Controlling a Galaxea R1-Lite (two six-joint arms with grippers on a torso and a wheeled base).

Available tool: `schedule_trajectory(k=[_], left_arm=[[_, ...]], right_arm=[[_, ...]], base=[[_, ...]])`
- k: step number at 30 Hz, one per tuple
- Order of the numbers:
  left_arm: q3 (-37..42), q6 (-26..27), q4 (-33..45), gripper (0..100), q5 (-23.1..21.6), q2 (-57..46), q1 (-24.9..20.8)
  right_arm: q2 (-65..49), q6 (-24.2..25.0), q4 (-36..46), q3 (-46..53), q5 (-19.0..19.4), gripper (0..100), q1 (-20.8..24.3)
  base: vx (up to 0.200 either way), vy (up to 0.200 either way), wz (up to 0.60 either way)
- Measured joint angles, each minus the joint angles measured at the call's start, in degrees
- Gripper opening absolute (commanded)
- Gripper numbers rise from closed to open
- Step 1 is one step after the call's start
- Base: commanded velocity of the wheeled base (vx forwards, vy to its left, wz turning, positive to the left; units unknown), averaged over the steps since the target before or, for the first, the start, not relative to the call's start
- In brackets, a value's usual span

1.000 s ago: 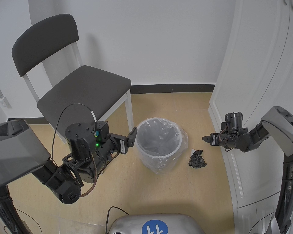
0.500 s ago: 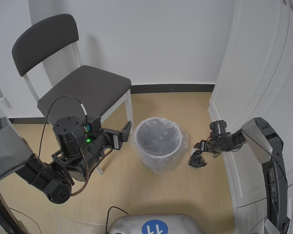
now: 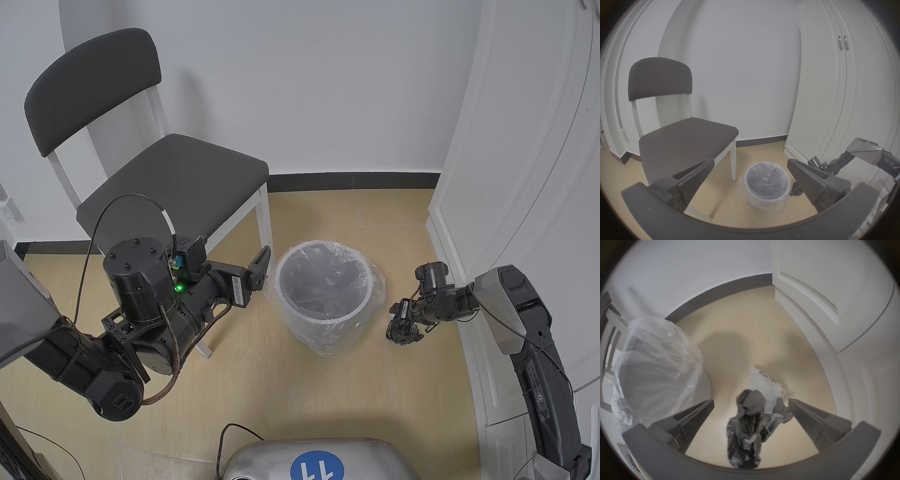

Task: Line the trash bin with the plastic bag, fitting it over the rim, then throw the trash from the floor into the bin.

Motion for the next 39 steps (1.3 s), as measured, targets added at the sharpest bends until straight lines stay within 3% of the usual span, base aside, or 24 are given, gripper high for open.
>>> schedule_trajectory(k=[7, 21, 22, 34, 39], left_arm=[[0.33, 0.00, -0.17, 100, 0.04, 0.07, -0.33], [0.37, -0.09, -0.61, 100, 0.00, 0.28, -0.50], [0.37, -0.04, -0.63, 100, 0.00, 0.28, -0.50], [0.45, -0.11, -0.66, 100, 0.00, 0.41, -0.60], [0.63, -0.06, -0.66, 100, 0.04, 0.33, -0.94]], right_arm=[[2.45, 0.30, 4.61, -2.51, -0.04, 100, -0.13], [3.61, -0.16, 4.61, -2.89, 0.65, 100, -0.05], [3.63, -0.16, 4.61, -2.89, 0.65, 0, -0.05], [4.27, -0.16, 3.84, -2.84, -0.44, 0, 0.52], [4.51, -0.16, 4.22, -2.86, -3.62, 0, 0.67]], base=[[0.000, 0.000, 0.00], [0.000, 0.000, 0.00], [0.000, 0.000, 0.00], [0.000, 0.000, 0.00], [0.000, 0.000, 0.00]])
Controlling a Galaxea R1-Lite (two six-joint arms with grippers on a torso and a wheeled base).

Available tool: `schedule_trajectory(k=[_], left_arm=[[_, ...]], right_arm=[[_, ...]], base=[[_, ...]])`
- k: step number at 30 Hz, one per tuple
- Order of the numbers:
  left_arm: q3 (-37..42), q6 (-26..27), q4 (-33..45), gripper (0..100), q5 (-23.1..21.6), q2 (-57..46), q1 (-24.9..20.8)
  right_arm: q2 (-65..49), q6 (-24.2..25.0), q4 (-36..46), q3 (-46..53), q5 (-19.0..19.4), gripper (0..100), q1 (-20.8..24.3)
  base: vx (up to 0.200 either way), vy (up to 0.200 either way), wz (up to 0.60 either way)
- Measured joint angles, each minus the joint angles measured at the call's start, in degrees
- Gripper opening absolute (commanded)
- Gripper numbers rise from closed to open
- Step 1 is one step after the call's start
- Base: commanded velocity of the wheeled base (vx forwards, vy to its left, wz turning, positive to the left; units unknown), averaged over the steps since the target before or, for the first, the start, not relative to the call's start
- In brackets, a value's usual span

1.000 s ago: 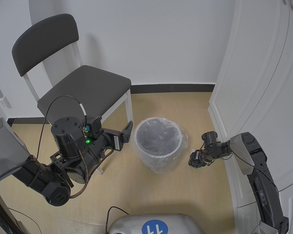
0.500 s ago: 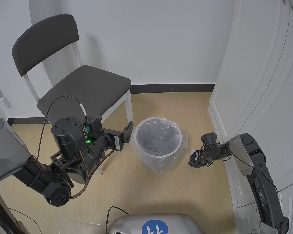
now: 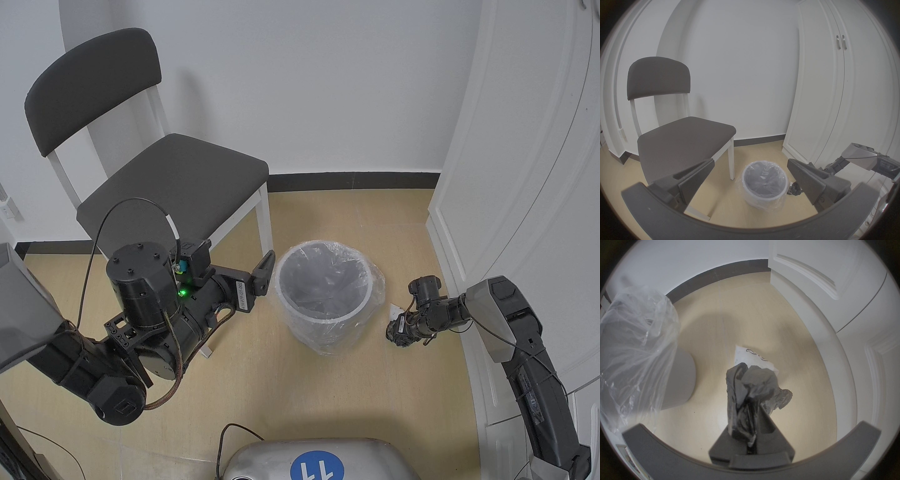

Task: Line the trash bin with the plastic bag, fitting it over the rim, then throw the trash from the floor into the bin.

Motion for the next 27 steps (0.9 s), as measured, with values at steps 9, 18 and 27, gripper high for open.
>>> schedule_trajectory(k=[9, 18, 27], left_arm=[[0.41, 0.16, -0.20, 100, 0.02, -0.44, -0.77], [2.21, 3.04, -5.32, 100, -0.04, -1.27, -2.19], [5.38, 6.08, -12.51, 100, -0.57, -3.25, -2.56]], right_arm=[[0.28, 1.78, -0.09, 0.00, -1.21, 0, 0.05], [-2.78, -0.71, -0.38, 0.93, -12.51, 0, -0.11], [-16.01, -4.40, -3.28, 12.79, -14.51, 0, -0.33]], base=[[0.000, 0.000, 0.00], [0.000, 0.000, 0.00], [0.000, 0.000, 0.00]])
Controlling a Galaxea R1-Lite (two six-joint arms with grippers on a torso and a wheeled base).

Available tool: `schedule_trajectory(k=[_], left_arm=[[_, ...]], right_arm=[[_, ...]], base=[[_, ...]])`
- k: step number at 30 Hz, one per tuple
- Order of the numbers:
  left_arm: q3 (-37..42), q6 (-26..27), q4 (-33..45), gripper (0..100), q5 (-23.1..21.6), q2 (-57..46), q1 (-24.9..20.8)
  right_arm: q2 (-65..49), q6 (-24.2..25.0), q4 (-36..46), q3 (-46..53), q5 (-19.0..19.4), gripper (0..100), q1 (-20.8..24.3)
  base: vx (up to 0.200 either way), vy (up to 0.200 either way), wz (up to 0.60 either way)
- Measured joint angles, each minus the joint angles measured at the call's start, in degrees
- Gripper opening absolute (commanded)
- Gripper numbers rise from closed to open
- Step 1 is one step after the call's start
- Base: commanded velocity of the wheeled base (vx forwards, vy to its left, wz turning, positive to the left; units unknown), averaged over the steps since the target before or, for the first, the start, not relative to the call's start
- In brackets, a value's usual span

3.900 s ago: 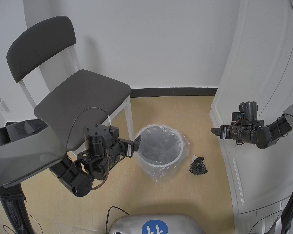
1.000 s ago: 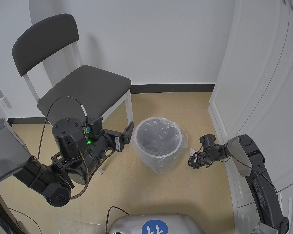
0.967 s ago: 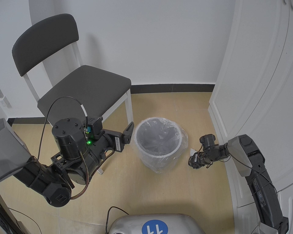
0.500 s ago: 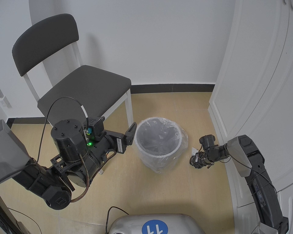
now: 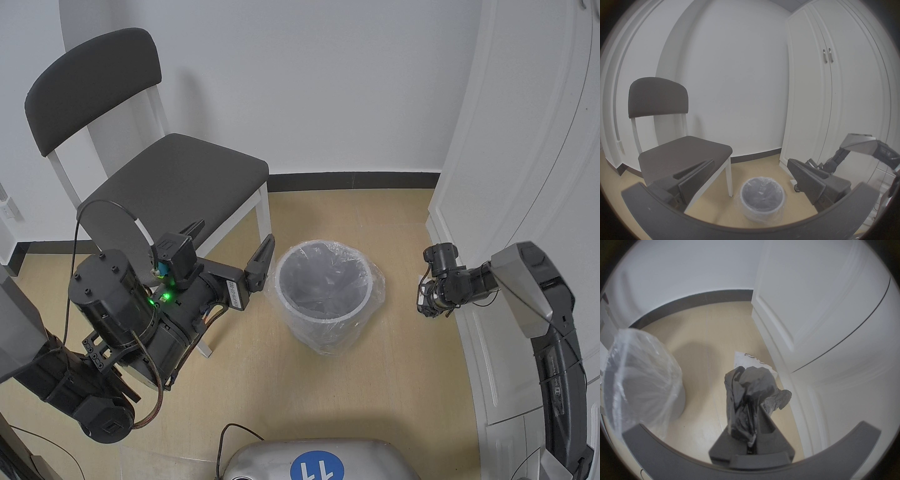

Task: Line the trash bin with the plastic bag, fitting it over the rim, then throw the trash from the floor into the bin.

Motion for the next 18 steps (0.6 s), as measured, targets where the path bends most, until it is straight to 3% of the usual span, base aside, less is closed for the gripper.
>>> schedule_trajectory(k=[10, 18], left_arm=[[0.66, 0.78, -1.78, 100, -0.85, -3.11, 0.13], [0.63, 1.17, -2.04, 100, -1.60, -5.73, 0.30]], right_arm=[[-20.18, -1.40, -7.80, 18.43, 6.73, 0, 0.88], [-36.41, -6.41, -22.24, 36.28, 10.07, 0, 4.90]], base=[[0.000, 0.000, 0.00], [0.000, 0.000, 0.00]])
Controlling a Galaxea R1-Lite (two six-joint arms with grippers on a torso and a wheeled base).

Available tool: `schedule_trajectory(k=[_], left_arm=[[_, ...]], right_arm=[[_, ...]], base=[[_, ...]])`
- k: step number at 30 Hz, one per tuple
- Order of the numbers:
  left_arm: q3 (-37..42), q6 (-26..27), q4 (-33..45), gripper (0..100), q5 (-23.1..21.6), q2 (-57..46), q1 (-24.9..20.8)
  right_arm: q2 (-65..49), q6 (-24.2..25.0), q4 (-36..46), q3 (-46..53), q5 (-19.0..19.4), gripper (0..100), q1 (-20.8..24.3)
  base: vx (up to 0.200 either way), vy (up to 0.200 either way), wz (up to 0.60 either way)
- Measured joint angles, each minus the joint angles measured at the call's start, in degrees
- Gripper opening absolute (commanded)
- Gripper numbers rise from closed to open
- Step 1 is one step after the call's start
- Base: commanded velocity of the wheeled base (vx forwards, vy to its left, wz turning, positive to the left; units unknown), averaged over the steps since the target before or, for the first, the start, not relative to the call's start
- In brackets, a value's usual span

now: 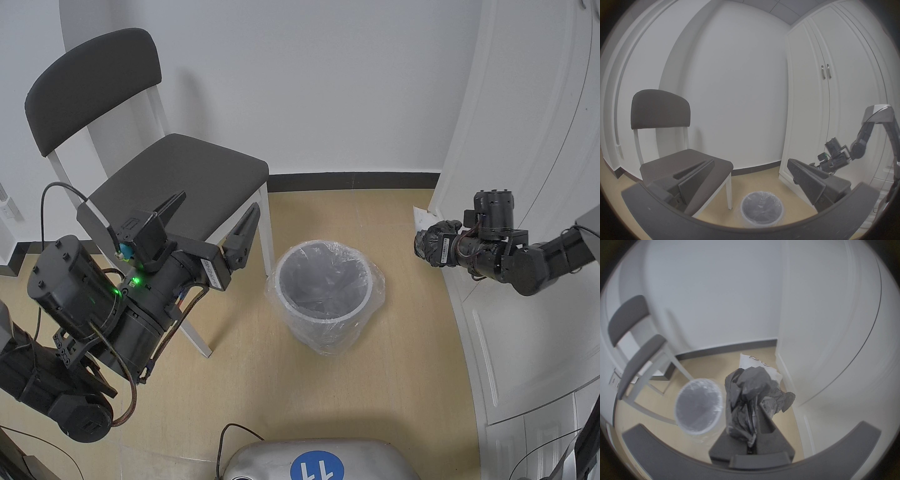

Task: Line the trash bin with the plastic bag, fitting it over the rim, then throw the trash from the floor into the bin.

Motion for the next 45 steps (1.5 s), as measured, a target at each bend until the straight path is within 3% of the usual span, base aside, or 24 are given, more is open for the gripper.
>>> schedule_trajectory(k=[8, 17, 41, 45], left_arm=[[-0.20, 1.06, -0.07, 100, -1.78, -3.08, 0.13], [0.15, 5.45, -0.10, 100, -2.11, -5.77, 1.01], [-0.02, 6.00, 0.02, 100, -1.89, -6.25, 2.51], [0.11, 6.00, -0.02, 100, -1.91, -6.25, 2.34]], right_arm=[[-13.48, -7.03, -13.57, 16.53, 0.69, 0, 9.31], [-21.72, -15.81, -23.94, 28.44, 0.26, 0, 18.33], [-23.91, -17.59, -26.44, 32.20, 0.48, 0, 20.20], [-23.45, -17.55, -26.42, 32.20, 0.57, 0, 20.54]], base=[[0.000, 0.000, 0.00], [0.000, 0.000, 0.00], [0.200, 0.000, 0.00], [0.000, 0.000, 0.00]])
